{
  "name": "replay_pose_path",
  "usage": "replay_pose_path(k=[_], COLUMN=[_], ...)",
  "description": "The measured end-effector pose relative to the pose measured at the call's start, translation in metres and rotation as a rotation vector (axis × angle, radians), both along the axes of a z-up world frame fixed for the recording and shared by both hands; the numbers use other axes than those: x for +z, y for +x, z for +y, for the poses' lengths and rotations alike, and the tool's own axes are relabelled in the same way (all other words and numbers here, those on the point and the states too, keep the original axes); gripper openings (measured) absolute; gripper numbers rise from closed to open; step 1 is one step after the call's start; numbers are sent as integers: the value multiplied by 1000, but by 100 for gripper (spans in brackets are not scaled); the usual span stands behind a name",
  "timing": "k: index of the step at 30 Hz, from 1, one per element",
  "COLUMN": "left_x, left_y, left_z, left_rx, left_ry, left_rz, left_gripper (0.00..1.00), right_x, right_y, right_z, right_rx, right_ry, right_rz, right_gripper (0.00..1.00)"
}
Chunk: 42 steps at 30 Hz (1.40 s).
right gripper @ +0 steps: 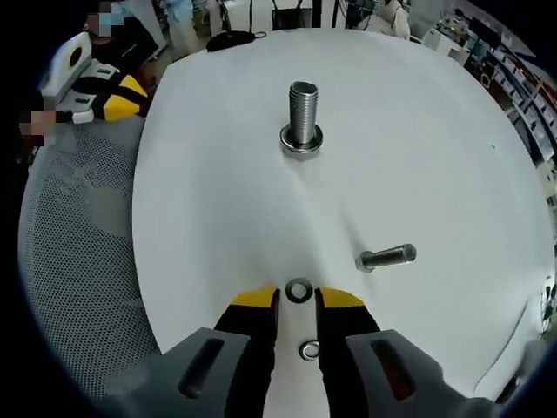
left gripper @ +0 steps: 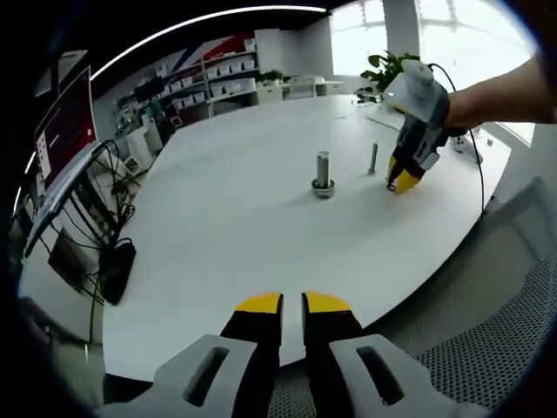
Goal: Place the washer onto the threaded stud by aligning its center hole with the stud, sliding it down to the base, and recovering from edge contact or off-axis alignment until the washer reaches the visible bottom stop.
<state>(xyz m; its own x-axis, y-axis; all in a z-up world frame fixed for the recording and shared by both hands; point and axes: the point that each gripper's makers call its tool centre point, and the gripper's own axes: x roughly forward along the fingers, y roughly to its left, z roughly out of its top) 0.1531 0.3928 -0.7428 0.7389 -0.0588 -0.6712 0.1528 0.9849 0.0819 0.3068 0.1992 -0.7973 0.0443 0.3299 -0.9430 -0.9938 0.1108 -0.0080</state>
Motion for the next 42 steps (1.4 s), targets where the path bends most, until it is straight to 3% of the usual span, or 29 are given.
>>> replay_pose_path(k=[18, 32, 42], left_x=[0, -3, -4], left_y=[-1, -3, -4], left_z=[0, 1, 3], left_rx=[-1, 2, 12], left_ry=[2, 10, 13], left_rz=[4, 26, 35], left_gripper=[5, 2, 0], right_x=[1, 28, 49], right_y=[1, 11, 26], right_z=[-4, -1, -2], right_rx=[-7, -94, -128], right_ry=[22, 83, 127], right_rz=[-35, -56, -112], right_gripper=[14, 14, 14])
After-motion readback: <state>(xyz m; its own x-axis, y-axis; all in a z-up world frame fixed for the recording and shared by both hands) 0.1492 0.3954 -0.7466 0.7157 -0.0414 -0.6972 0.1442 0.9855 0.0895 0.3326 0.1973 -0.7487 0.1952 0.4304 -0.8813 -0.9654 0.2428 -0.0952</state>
